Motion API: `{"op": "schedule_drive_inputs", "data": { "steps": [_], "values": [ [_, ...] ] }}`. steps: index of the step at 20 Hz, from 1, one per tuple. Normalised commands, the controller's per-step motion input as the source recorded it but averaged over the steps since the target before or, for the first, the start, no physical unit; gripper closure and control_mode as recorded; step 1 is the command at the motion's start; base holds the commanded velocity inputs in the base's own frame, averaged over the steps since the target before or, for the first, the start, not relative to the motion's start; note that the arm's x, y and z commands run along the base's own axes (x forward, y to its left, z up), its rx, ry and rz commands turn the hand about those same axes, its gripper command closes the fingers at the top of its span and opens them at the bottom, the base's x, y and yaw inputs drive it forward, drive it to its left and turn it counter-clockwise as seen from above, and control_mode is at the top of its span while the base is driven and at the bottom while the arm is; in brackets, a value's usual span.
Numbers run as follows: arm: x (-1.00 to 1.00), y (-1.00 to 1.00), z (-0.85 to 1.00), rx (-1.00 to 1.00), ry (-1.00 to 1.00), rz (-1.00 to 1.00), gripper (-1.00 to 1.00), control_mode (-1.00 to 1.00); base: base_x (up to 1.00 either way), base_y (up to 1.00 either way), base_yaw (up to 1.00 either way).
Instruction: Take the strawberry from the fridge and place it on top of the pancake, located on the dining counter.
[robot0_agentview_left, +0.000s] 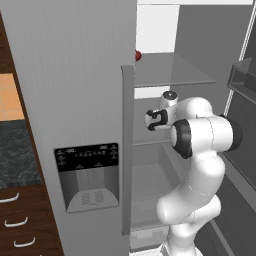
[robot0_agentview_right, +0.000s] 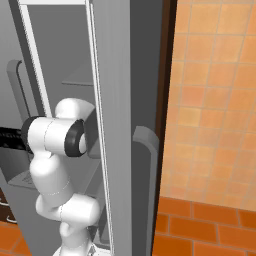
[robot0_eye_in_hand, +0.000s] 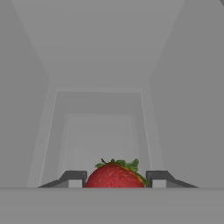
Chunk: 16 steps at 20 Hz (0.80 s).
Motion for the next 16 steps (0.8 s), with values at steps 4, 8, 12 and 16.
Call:
{"op": "schedule_drive_inputs", "data": {
  "steps": [4, 8, 12, 16],
  "values": [
    [-0.48, 0.0, 0.0, 0.0, 0.0, 0.0, 1.0, -1.0, 0.0, 0.0, 0.0],
    [-0.91, 0.0, 0.01, 0.04, -0.05, 0.0, 1.0, -1.0, 0.0, 0.0, 0.0],
    [-1.0, 0.08, 0.21, 0.04, -0.08, 0.0, 1.0, -1.0, 0.0, 0.0, 0.0],
    [-0.98, 0.26, 0.57, 0.0, -0.01, 0.0, 1.0, -1.0, 0.0, 0.0, 0.0]
  ]
}}
